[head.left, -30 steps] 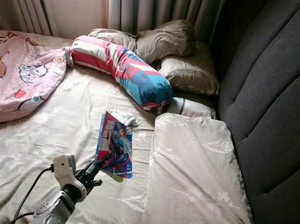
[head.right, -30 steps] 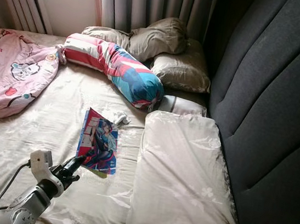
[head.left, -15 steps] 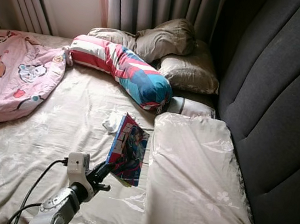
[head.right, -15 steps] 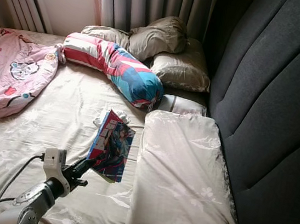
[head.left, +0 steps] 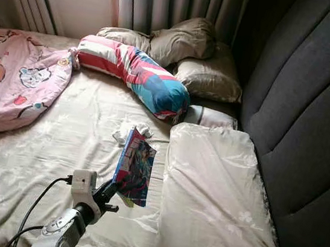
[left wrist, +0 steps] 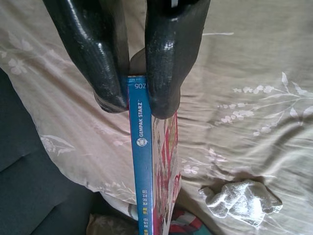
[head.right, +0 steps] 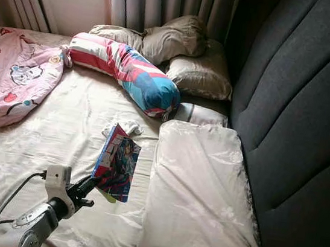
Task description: Clean up the room
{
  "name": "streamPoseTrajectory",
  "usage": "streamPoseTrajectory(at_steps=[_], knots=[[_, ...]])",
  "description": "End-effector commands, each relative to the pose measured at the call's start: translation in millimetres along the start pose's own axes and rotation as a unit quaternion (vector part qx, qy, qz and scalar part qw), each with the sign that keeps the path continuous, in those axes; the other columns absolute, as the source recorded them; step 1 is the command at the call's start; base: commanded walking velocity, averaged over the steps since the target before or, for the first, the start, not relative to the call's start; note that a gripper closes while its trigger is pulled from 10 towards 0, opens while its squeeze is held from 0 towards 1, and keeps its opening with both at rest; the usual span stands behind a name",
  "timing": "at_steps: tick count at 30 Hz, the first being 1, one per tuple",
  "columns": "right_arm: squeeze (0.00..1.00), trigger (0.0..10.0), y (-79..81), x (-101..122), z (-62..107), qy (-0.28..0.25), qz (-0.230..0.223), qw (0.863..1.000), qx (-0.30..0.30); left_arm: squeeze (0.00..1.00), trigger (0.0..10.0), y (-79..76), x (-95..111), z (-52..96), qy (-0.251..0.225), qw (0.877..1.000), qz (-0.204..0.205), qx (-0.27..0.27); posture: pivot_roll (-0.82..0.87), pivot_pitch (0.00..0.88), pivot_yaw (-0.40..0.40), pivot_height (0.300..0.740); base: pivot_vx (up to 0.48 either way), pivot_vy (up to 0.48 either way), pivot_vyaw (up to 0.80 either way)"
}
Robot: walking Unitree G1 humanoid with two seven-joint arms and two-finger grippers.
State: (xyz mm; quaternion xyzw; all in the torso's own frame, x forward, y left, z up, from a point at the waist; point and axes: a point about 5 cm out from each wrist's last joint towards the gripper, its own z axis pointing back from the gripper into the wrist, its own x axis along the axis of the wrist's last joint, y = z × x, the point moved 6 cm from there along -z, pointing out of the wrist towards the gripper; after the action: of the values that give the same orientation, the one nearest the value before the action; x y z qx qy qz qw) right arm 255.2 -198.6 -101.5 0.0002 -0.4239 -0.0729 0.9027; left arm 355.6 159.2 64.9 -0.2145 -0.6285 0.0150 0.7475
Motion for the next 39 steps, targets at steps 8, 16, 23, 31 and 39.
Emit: streamPoseTrajectory(at_steps=[8, 16, 23, 31, 39], knots=[[0.0, 10.0, -7.4, -4, 2.8, 0.0, 0.013, 1.0, -0.019, 0.0, 10.0, -5.1, 9, -0.6, -0.023, 1.0, -0.006, -0.006, -0.01, 0.168, -0.058, 0.734, 0.0, 0.0, 0.0], [0.0, 10.0, -4.3, 11, 5.3, -0.064, -0.023, 0.998, -0.015, 0.0, 10.0, -5.2, 9, -1.1, -0.022, 1.0, -0.004, -0.009, -0.01, 0.167, -0.051, 0.7, 0.0, 0.0, 0.0], [0.0, 10.0, 0.5, 24, 6.9, -0.102, -0.006, 0.995, 0.002, 0.0, 10.0, -8.4, 8, -3.1, -0.019, 1.0, -0.003, -0.013, -0.02, 0.172, -0.051, 0.682, 0.0, 0.0, 0.0], [0.0, 10.0, -0.8, 22, 7.2, -0.101, -0.012, 0.995, -0.002, 0.0, 10.0, -8.7, 6, -2.8, -0.018, 1.0, 0.001, -0.015, -0.02, 0.175, -0.052, 0.677, 0.0, 0.0, 0.0], [0.0, 10.0, -0.5, 28, 8.5, -0.118, -0.005, 0.993, -0.001, 0.0, 10.0, -5.7, 6, -3.7, -0.02, 1.0, 0.012, -0.006, -0.02, 0.182, -0.055, 0.667, 0.0, 0.0, 0.0]])
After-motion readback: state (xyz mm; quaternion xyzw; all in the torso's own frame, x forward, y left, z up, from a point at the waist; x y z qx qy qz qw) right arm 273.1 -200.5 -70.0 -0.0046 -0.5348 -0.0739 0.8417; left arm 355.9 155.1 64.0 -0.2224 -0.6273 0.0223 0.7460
